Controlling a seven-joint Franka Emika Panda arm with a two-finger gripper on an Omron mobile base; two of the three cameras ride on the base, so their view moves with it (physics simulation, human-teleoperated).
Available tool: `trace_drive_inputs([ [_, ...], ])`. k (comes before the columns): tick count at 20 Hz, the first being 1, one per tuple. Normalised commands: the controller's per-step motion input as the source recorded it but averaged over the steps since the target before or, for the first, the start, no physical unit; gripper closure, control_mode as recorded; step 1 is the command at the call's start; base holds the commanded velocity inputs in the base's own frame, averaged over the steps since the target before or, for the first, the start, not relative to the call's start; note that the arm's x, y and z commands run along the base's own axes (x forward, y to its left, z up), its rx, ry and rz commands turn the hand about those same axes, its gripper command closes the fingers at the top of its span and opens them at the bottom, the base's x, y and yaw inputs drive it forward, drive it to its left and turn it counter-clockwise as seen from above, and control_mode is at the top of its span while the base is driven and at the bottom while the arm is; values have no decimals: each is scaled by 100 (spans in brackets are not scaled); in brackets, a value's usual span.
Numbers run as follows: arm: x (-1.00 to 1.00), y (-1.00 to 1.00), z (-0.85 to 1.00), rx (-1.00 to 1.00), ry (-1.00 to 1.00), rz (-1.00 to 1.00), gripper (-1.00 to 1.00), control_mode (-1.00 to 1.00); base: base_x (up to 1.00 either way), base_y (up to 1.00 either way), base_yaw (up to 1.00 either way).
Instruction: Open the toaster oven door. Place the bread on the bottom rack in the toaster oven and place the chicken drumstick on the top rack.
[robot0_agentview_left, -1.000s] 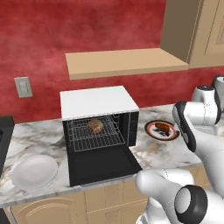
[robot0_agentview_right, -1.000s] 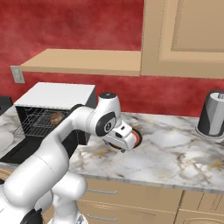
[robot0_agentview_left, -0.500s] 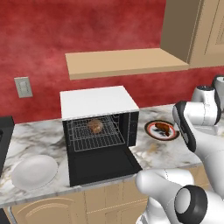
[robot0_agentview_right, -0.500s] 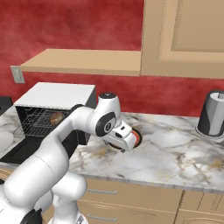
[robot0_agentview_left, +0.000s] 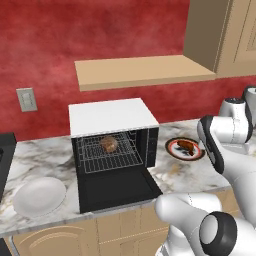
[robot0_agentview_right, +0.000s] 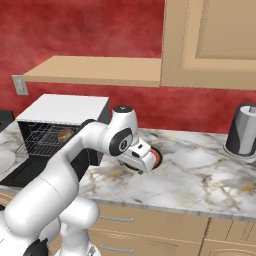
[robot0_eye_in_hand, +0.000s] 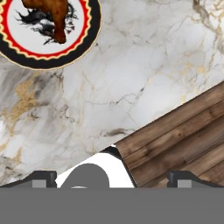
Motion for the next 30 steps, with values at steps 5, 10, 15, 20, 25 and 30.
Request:
trace_drive_inputs([
  [5, 0, 0, 0, 0, 0, 0, -100, -100, 0, 0, 0],
  [10, 32, -12, -3, 1, -1, 3, -100, -100, 0, 0, 0],
  [15, 42, -26, -5, 11, -6, 16, -100, -100, 0, 0, 0],
  [20, 26, -7, -8, 5, -23, 17, -100, -100, 0, 0, 0],
  [25, 35, -1, -17, 10, -20, 2, -100, -100, 0, 0, 0],
  [30, 44, 1, -22, 4, -4, 4, -100, -100, 0, 0, 0],
])
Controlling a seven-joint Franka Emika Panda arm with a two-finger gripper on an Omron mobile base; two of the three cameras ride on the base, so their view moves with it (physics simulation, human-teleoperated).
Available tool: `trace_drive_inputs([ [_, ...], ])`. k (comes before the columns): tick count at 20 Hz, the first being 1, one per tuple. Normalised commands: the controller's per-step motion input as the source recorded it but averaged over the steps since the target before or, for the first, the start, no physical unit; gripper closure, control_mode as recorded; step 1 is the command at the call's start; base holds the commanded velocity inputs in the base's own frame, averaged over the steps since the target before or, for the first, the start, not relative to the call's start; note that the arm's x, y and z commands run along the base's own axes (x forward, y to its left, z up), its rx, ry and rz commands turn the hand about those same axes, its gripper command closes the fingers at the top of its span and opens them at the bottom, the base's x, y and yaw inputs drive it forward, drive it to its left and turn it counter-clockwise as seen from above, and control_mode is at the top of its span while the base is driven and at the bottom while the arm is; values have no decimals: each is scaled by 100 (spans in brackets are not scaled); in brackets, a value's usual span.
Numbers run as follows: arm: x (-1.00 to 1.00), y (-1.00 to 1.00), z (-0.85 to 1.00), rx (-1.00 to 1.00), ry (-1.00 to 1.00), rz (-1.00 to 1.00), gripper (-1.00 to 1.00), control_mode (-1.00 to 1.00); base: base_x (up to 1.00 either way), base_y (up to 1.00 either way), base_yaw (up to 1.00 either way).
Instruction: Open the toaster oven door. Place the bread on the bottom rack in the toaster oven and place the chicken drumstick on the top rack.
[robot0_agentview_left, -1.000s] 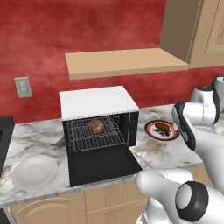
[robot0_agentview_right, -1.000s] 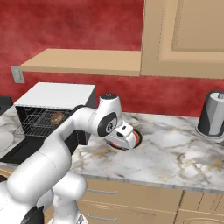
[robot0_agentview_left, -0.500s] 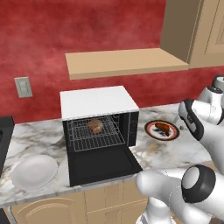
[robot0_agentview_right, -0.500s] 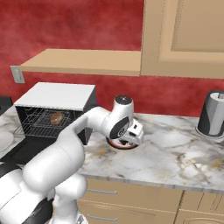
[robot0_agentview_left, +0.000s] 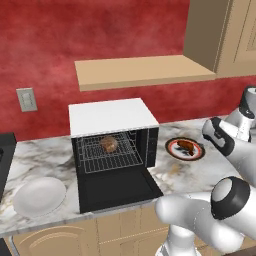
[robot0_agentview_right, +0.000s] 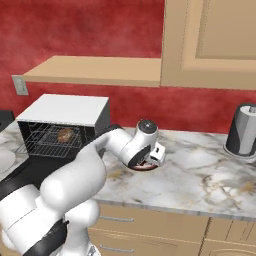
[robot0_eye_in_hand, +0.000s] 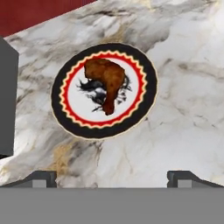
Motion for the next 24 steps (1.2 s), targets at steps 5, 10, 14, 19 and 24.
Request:
trace_drive_inputs([
  [5, 35, -1, -10, 0, 0, 9, -100, -100, 0, 0, 0],
  [10, 35, 2, -11, 0, 0, 13, -100, -100, 0, 0, 0],
  [14, 30, 0, -16, 0, 6, 17, -100, -100, 0, 0, 0],
  [19, 25, 8, -18, -5, 7, 12, -100, -100, 0, 0, 0],
  [24, 16, 5, -15, -2, 5, 3, -100, -100, 0, 0, 0],
])
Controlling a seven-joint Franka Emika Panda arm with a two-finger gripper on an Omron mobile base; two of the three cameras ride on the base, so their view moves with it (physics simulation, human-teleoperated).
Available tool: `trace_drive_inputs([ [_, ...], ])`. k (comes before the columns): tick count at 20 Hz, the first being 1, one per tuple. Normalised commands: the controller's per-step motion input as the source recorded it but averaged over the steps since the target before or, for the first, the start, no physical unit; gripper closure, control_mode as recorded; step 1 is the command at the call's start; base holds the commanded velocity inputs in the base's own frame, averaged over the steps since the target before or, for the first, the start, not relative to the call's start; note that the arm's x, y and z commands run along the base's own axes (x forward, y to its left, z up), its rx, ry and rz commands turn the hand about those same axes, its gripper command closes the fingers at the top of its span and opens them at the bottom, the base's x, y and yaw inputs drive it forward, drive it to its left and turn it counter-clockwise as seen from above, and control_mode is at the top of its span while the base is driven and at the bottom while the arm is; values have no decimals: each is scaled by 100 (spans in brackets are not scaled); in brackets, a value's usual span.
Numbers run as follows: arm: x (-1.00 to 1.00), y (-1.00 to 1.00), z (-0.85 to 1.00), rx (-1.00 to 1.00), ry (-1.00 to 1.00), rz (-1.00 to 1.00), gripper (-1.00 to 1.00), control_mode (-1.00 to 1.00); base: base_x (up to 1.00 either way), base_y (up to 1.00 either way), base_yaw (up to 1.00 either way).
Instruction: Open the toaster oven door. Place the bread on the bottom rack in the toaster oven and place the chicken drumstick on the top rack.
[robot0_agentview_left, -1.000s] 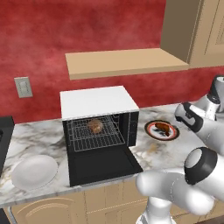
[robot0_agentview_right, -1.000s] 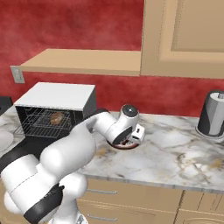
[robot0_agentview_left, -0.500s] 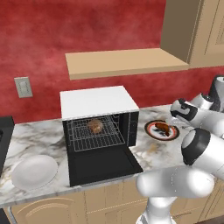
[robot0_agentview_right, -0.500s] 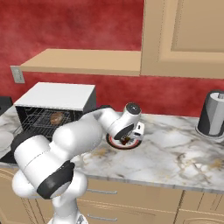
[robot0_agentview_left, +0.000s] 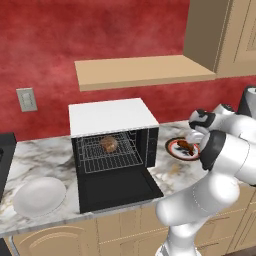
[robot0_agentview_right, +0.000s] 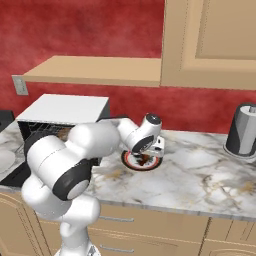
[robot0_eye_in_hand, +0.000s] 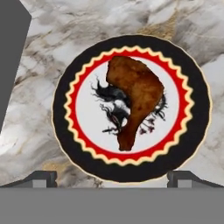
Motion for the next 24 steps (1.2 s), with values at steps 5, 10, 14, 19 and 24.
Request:
trace_drive_inputs([
  [5, 14, 2, -22, 0, 0, 0, -100, -100, 0, 0, 0],
  [10, 25, 6, -19, -1, 0, 0, -100, -100, 0, 0, 0],
  [14, 24, 1, -10, -1, 0, 0, -100, -100, 0, 0, 0],
  [19, 15, 0, -12, -1, 0, 1, -100, -100, 0, 0, 0],
  [24, 15, 0, -12, -2, 0, 0, -100, -100, 0, 0, 0],
])
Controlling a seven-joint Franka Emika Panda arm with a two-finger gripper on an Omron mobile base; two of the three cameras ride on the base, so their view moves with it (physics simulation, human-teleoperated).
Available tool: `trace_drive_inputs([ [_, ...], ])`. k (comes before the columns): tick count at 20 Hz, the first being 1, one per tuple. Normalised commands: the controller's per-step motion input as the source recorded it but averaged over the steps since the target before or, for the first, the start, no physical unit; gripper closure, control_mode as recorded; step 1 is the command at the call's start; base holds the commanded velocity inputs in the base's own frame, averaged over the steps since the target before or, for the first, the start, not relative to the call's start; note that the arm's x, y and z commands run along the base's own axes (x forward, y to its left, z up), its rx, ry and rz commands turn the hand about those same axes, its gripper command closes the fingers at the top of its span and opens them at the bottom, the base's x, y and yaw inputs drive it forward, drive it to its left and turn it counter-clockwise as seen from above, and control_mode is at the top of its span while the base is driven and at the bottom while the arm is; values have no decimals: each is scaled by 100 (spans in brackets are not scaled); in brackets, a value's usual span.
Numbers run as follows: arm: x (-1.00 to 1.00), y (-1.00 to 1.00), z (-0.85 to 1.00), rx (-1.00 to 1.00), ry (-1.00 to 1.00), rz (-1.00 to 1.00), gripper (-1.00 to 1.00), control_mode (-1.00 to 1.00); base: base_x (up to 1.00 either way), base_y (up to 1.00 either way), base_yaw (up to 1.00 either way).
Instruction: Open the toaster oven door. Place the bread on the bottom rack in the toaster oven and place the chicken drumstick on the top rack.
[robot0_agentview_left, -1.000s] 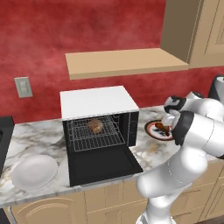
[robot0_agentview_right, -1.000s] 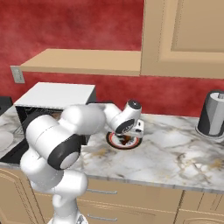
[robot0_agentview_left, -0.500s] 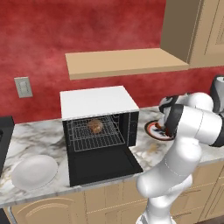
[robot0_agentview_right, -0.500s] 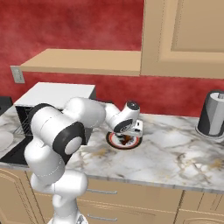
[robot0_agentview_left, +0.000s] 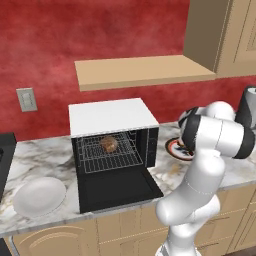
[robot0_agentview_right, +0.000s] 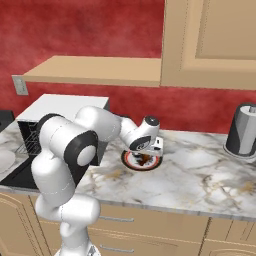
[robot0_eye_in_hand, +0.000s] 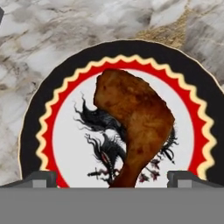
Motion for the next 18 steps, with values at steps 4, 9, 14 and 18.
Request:
trace_drive_inputs([
  [4, 8, 0, -12, -4, 0, 2, -100, -100, 0, 0, 0],
  [9, 3, -4, -14, -7, 0, 4, -100, -100, 0, 0, 0],
  [14, 2, 0, -14, -6, 0, 4, -100, -100, 0, 0, 0],
  [18, 10, 0, -5, 0, 0, 2, -100, -100, 0, 0, 0],
])
